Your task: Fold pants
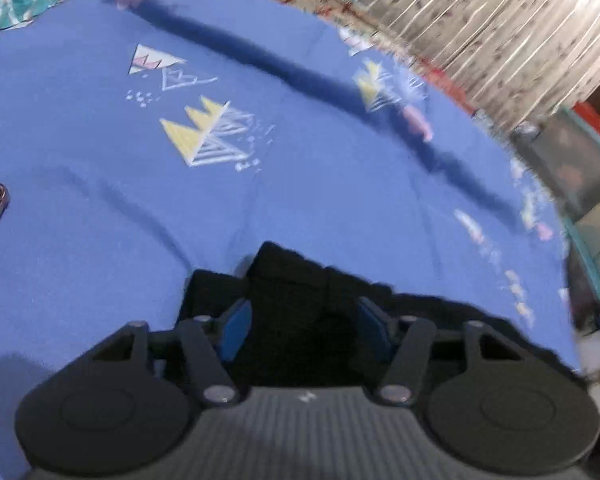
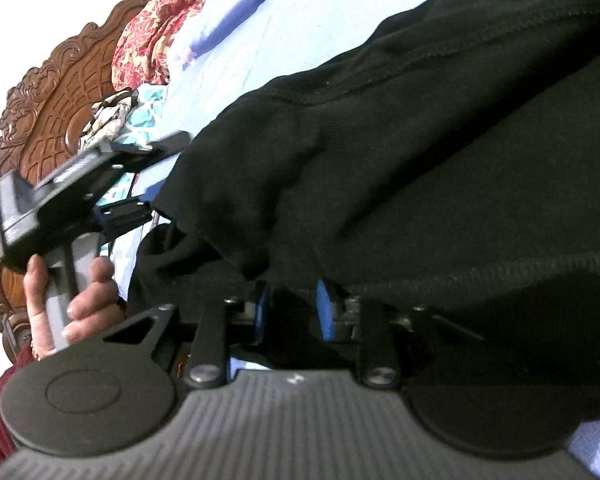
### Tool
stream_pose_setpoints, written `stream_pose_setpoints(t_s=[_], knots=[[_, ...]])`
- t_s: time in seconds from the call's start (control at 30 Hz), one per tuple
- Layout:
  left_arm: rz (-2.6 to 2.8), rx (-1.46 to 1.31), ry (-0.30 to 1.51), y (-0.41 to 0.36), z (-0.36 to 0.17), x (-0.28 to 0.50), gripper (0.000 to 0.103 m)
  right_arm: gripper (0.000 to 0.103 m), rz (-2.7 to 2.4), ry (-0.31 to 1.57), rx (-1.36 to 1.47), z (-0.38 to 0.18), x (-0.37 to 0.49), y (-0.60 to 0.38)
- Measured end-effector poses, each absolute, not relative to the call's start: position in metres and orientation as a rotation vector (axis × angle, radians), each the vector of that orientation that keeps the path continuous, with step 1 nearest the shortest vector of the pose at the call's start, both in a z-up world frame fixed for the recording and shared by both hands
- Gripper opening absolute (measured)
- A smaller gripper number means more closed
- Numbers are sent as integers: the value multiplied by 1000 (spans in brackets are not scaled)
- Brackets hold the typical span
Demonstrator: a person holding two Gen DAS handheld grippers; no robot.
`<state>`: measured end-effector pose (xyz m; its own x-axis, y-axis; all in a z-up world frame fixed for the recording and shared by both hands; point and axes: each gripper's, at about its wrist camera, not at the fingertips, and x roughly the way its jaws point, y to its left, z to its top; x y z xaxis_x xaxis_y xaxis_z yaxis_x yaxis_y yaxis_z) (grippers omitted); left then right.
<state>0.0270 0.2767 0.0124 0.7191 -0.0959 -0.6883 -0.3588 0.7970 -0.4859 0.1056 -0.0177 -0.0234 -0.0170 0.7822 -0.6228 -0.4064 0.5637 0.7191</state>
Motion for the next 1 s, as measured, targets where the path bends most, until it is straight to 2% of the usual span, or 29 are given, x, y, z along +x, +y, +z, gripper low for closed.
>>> stream_pose_setpoints(t_s=[0.07,0.27,0.33,0.37,0.43,0.47,0.5,0.57,0.63,0.67,0.73,0.77,0.83,0.87,0.9,1.0], knots=[[193,-648,759,278,8,27,2,28,980,1265,377,-23,105,-24],[283,-699,601,292,19,-1,3,28,982,1262,378,-24,104,-25],[312,-727,606,301,20,-1,3,28,981,1261,378,-25,104,-26],[295,-748,618,305,18,2,6,28,980,1261,378,-25,103,-26],[236,-777,640,312,15,12,20,28,983,1259,377,-24,103,-27],[208,-776,650,314,13,18,34,28,983,1258,379,-25,103,-27],[186,-767,657,314,13,23,42,28,982,1259,383,-25,103,-27],[124,-735,676,312,11,36,49,28,980,1259,385,-25,103,-27],[83,-701,719,309,8,47,65,28,979,1258,383,-25,102,-27],[91,-682,737,308,7,50,77,28,979,1258,382,-25,103,-27],[125,-646,741,306,5,51,82,28,980,1258,383,-25,103,-26],[123,-651,741,307,3,49,81,28,977,1260,385,-26,103,-27],[96,-680,734,309,1,47,62,28,978,1260,387,-26,103,-27],[61,-687,735,309,0,47,37,28,978,1260,387,-26,104,-27],[32,-691,745,307,0,47,27,28,978,1260,387,-26,103,-27],[-11,-655,739,298,3,42,21,28,978,1260,387,-26,103,-27]])
